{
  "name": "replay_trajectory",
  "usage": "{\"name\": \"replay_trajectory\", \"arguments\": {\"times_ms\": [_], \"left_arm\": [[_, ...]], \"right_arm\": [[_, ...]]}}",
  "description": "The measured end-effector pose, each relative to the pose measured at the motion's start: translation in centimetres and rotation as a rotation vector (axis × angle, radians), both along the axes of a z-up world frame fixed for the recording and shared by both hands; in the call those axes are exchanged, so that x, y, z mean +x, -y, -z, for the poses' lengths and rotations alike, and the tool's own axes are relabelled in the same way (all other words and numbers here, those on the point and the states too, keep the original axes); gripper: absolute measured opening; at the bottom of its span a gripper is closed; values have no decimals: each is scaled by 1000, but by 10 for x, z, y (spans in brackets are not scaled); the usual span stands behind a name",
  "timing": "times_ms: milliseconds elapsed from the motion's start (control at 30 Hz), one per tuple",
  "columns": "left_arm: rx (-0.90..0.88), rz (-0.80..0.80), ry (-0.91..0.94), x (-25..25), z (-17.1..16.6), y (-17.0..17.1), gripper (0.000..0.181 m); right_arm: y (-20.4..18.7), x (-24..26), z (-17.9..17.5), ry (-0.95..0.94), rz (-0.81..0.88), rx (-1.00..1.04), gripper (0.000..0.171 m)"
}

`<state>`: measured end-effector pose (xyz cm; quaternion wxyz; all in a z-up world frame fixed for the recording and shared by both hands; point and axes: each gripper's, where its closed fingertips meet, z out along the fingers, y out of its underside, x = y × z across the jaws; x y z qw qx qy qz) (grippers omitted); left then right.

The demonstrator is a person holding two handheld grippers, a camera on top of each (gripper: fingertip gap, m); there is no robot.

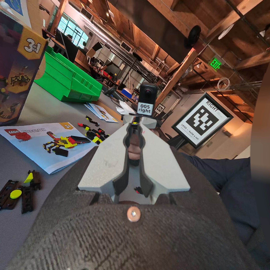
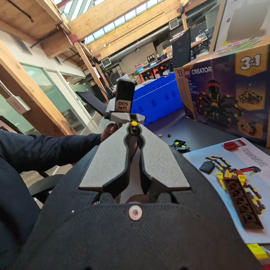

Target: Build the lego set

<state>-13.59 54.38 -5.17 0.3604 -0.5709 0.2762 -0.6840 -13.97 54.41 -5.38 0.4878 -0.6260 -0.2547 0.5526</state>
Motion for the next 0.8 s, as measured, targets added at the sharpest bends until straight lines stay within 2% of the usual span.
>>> {"name": "replay_trajectory", "arguments": {"times_ms": [567, 800], "left_arm": [[-27, -124, 82, -1, -8, -12, 5], [-59, -181, 134, -3, -12, -21, 5]], "right_arm": [[-12, 2, -9, -309, 56, -199, 3], [-22, 3, -13, -371, 152, -190, 3]]}}
